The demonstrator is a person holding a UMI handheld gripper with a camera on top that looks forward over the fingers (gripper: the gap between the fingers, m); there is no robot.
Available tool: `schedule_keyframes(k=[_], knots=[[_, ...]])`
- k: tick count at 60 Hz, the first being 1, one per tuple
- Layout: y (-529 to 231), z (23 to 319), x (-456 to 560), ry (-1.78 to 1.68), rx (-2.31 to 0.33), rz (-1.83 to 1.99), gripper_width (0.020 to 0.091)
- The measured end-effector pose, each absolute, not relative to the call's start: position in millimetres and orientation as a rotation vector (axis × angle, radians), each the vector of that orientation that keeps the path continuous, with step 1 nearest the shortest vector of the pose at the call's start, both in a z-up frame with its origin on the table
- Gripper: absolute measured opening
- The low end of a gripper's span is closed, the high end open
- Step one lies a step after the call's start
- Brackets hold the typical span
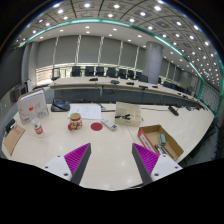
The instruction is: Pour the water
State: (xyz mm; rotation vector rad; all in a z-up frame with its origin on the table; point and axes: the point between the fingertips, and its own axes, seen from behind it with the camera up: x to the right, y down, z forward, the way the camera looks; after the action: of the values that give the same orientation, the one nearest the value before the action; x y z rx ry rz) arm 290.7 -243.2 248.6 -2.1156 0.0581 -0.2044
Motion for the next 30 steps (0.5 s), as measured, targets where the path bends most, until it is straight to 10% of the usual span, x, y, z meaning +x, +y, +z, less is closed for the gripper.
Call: schedule_keyframes(k=[30], knots=[[-207, 182, 72, -0.144, -2.193, -0.033, 0.0857]])
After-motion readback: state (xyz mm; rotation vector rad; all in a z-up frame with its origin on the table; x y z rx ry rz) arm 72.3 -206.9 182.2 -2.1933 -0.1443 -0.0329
